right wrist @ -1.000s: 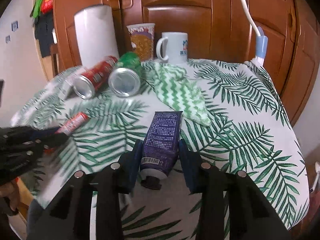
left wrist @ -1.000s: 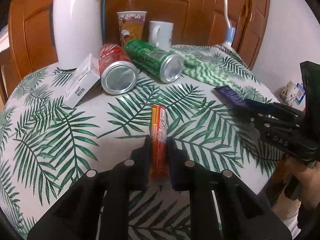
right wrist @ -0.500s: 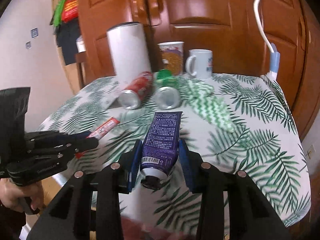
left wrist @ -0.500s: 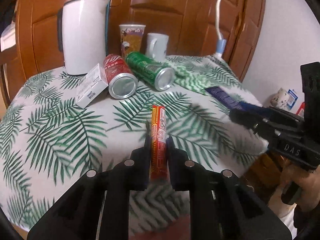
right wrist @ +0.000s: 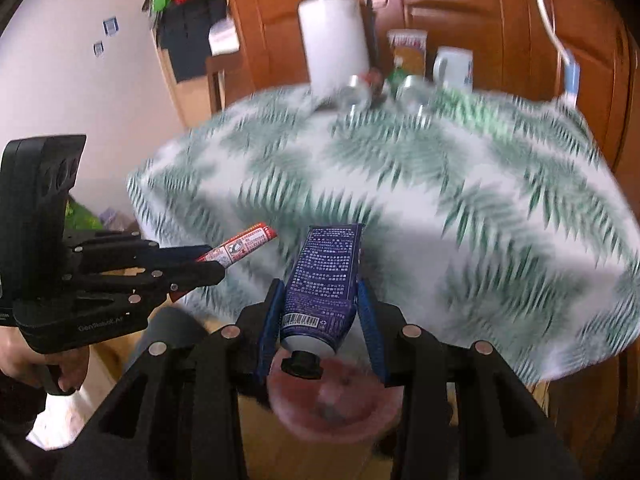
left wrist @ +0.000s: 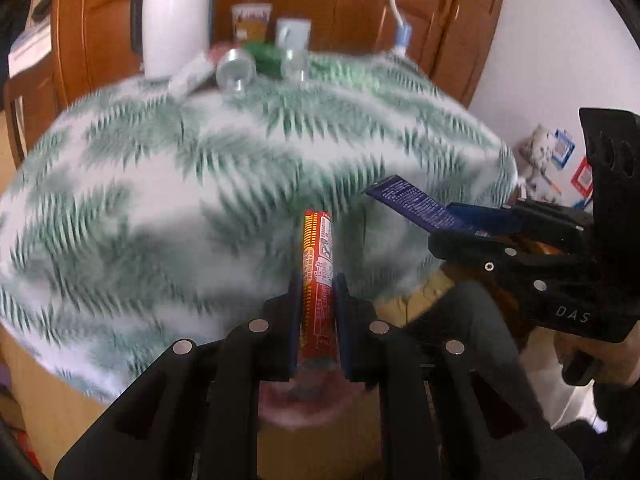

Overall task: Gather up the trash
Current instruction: 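Carry both tubes down into the pink bag and open both grippers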

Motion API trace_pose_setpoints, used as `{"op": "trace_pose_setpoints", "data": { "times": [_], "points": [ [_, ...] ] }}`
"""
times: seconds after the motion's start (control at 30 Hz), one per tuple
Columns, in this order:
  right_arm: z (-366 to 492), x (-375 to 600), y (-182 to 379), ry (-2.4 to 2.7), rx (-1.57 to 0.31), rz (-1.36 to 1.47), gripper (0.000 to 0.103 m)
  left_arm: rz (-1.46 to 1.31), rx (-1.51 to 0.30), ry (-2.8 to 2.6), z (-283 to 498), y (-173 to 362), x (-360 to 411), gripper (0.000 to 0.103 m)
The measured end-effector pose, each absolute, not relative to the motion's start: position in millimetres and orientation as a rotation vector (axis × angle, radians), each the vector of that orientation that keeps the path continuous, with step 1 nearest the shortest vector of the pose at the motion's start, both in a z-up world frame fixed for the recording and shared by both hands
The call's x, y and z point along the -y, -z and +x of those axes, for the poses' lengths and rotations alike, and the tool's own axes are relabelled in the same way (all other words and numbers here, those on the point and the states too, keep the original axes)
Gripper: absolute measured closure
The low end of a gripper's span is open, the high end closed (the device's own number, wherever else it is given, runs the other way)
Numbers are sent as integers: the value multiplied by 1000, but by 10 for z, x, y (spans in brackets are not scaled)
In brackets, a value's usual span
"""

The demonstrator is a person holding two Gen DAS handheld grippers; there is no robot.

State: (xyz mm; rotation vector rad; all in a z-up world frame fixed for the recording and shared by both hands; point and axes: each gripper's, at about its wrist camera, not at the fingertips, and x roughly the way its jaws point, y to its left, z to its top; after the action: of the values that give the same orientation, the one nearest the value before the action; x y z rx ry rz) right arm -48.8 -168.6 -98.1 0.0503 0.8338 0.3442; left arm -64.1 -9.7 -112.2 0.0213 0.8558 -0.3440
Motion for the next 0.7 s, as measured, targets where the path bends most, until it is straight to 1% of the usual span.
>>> {"op": "trace_pose_setpoints", "data": {
  "times": [0.13,0.3,0.4,0.5,0.7],
  "points": [
    [-557,1611,1436,-353,-933,51,66,7,-970,342,-695,1655,105,87],
    [-419,1533,2190,-350,-1080,40,66,4,-1140,311,-462,2524,73,87],
    [-306,1506,2617,-345,-1160,30,66,3,-1215,296,-323,2917,45,87],
    [-218,1499,2933,-345,-1219,31,66,6,-1265,283,-268,3202,19,87],
    [24,1422,3405,-347,-1298,21,66,5,-1336,265,-90,3550,-47,85]
  ]
}}
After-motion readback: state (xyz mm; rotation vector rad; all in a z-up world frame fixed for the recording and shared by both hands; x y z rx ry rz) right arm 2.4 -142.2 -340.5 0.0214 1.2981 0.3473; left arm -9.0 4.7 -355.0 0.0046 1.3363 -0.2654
